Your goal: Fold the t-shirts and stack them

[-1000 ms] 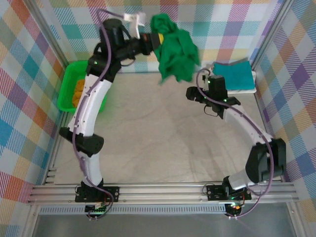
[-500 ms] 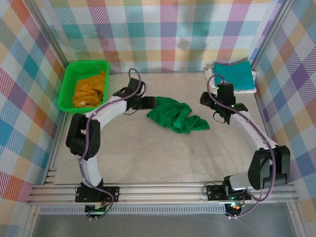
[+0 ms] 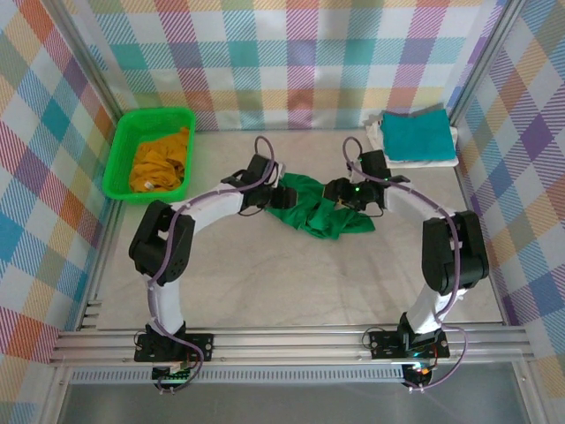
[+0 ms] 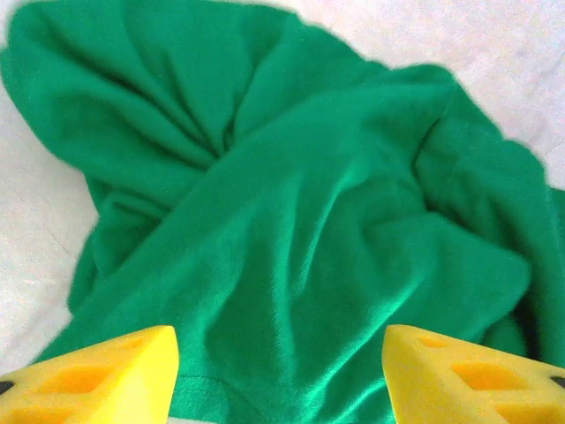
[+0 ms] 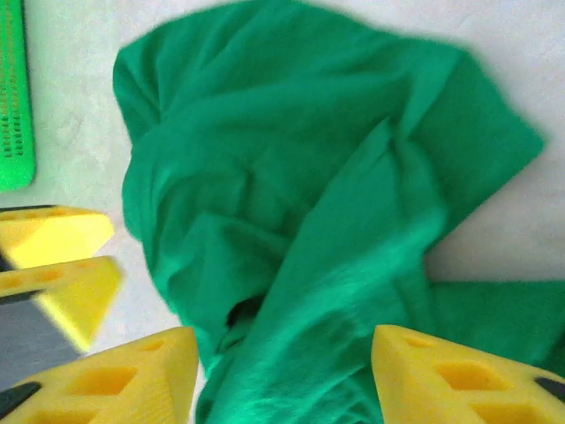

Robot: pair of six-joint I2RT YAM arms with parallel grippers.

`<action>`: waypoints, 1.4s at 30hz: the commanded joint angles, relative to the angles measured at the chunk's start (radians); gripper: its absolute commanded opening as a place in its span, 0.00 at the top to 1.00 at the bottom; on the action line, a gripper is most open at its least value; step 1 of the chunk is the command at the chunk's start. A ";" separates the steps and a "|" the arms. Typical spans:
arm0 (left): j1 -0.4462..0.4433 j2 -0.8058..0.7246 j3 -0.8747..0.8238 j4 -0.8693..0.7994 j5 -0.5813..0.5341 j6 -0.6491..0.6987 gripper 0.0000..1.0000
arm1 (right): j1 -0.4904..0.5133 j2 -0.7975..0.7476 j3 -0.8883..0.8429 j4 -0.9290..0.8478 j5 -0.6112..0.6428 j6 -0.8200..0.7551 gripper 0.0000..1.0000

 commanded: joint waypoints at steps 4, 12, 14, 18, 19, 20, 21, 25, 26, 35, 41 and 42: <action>-0.003 0.011 -0.130 0.147 0.070 -0.110 0.45 | 0.030 0.059 0.015 -0.037 -0.040 0.014 0.52; -0.026 0.000 -0.207 0.200 0.022 -0.148 0.79 | 0.050 0.106 0.035 -0.045 -0.004 0.010 0.77; -0.026 -0.003 -0.199 0.199 0.010 -0.146 0.90 | 0.050 0.095 0.035 -0.045 0.009 0.007 0.80; -0.026 -0.050 -0.193 0.181 -0.056 -0.155 1.00 | 0.049 0.046 0.047 -0.082 0.057 -0.016 0.99; -0.024 -0.073 -0.194 0.174 -0.081 -0.156 1.00 | 0.050 0.025 0.046 -0.093 0.077 -0.022 0.99; -0.024 -0.094 -0.194 0.162 -0.108 -0.156 1.00 | 0.050 0.006 0.041 -0.101 0.101 -0.026 1.00; -0.023 -0.121 -0.196 0.151 -0.135 -0.153 1.00 | 0.049 -0.022 0.031 -0.102 0.128 -0.031 1.00; -0.001 -0.229 -0.208 0.098 -0.224 -0.146 1.00 | 0.037 -0.135 -0.010 -0.094 0.209 -0.046 1.00; 0.010 -0.252 -0.208 0.085 -0.221 -0.144 1.00 | 0.033 -0.158 -0.012 -0.098 0.218 -0.050 1.00; 0.106 -0.477 -0.112 -0.159 -0.269 -0.104 1.00 | 0.024 -0.362 0.066 -0.219 0.363 -0.148 1.00; 0.126 -0.585 -0.067 -0.266 -0.375 -0.055 1.00 | -0.017 -0.458 0.111 -0.274 0.479 -0.162 1.00; 0.134 -0.612 -0.070 -0.280 -0.392 -0.051 1.00 | -0.030 -0.471 0.116 -0.281 0.491 -0.163 1.00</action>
